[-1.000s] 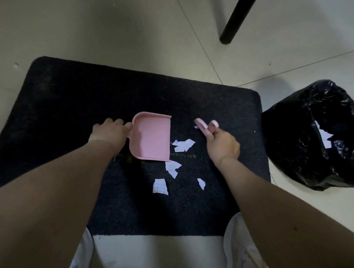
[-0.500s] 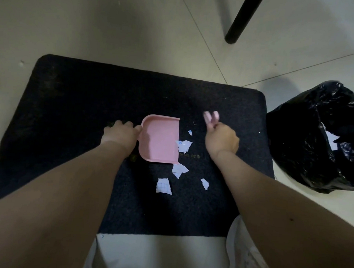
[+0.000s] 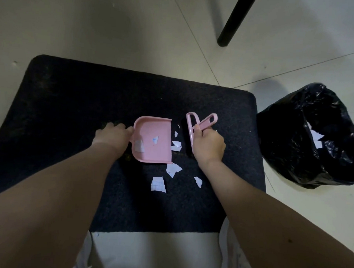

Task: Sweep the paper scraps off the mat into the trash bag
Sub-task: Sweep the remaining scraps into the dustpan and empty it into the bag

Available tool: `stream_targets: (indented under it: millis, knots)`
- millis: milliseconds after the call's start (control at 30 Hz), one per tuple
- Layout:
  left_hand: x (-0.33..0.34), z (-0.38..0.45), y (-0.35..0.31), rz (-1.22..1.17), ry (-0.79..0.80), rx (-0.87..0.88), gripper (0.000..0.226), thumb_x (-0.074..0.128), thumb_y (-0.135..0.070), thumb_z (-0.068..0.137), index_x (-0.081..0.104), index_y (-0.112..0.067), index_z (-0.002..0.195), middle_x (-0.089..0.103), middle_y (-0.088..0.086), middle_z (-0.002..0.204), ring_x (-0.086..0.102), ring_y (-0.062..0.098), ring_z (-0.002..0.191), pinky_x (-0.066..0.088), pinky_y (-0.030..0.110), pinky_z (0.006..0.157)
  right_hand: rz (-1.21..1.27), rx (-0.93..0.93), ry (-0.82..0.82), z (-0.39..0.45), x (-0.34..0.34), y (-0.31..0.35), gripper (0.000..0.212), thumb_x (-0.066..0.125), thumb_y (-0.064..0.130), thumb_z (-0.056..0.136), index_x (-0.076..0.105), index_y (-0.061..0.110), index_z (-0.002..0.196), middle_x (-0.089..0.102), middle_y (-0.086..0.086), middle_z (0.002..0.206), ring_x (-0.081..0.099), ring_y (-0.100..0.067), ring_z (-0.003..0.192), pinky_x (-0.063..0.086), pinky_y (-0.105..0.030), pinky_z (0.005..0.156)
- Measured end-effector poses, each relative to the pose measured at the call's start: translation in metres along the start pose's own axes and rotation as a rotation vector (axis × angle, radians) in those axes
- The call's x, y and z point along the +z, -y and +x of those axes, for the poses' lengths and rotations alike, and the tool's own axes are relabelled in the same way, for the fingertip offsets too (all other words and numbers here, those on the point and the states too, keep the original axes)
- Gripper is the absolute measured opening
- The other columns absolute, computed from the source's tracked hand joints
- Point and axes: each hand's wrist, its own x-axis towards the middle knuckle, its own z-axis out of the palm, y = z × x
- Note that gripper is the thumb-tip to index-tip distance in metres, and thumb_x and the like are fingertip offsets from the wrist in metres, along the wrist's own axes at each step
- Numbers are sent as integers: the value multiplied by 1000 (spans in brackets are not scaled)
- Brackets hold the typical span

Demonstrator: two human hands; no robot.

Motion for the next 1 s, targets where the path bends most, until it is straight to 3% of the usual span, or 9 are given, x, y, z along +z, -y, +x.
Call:
stream_targets:
  millis: [267, 467, 600, 1000]
  knots:
    - [14, -30, 26, -29, -13, -23, 42, 41, -16, 93, 37, -25, 133, 47, 6, 125, 43, 30, 114, 43, 41, 79, -44, 60, 2, -37, -2, -25, 36, 41, 37, 99, 50, 14, 72, 46, 5, 61, 49, -19, 65, 34, -27, 64]
    - [31, -59, 38, -42, -6, -50, 41, 43, -17, 93, 36, -26, 133, 47, 5, 121, 43, 29, 114, 37, 39, 72, -45, 74, 2, -71, 7, -27, 41, 39, 36, 100, 55, 11, 71, 52, 0, 64, 52, -21, 65, 36, -27, 62]
    - [44, -73, 38, -40, 4, -56, 44, 43, -16, 94, 34, -26, 136, 46, 5, 123, 43, 29, 115, 38, 39, 74, -77, 91, 23, -93, 16, -25, 42, 37, 36, 100, 65, 7, 88, 67, -10, 83, 63, -28, 78, 39, -29, 64]
    - [66, -87, 37, -93, 11, -105, 45, 43, -11, 93, 35, -24, 136, 45, 6, 125, 41, 30, 117, 43, 42, 85, -62, 116, 104, -126, 44, -5, 38, 38, 36, 100, 66, 10, 99, 69, -10, 96, 64, -29, 90, 43, -30, 70]
